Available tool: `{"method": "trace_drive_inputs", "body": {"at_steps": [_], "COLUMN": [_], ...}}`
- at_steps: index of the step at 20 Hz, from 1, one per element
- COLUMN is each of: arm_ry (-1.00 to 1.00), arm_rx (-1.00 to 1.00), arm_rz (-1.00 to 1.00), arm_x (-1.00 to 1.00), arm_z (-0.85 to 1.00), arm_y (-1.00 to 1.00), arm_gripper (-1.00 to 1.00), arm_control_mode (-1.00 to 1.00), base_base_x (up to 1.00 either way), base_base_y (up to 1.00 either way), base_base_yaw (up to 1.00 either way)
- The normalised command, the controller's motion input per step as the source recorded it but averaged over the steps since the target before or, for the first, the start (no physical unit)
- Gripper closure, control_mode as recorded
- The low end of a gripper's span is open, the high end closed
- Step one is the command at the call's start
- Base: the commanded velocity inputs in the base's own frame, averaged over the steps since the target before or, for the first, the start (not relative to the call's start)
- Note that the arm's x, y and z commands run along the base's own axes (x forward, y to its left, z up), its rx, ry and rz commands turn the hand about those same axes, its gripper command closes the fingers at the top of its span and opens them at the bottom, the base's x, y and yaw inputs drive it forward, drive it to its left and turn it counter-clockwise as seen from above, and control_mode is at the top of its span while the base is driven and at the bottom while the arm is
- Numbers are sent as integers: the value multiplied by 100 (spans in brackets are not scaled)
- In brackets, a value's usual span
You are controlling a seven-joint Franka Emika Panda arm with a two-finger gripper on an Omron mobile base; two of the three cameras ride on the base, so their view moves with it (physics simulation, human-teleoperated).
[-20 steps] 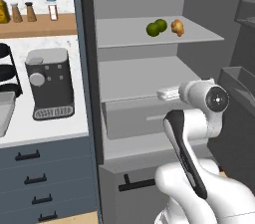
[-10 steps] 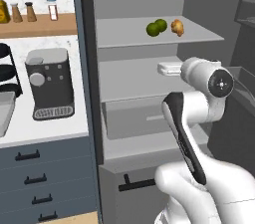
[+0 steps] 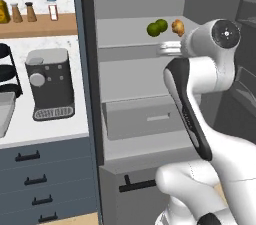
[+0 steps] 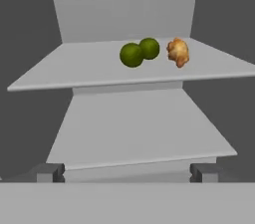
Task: Place one lime and one chicken drumstick in each tupperware on the nearby counter, to pack two identical lunches.
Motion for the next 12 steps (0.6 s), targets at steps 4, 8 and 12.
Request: {"method": "trace_drive_inputs", "body": {"at_steps": [4, 8, 12], "arm_ry": [-5, -11, -1], "arm_rx": [-2, -1, 0], "arm_rz": [0, 0, 0], "arm_x": [17, 19, 44], "arm_z": [-9, 0, 0], "arm_y": [-3, -16, -16], "arm_gripper": [-100, -100, -100], "arm_control_mode": [-100, -100, -100], "base_base_x": [0, 0, 0], "base_base_y": [0, 0, 0], "base_base_yaw": [0, 0, 0]}}
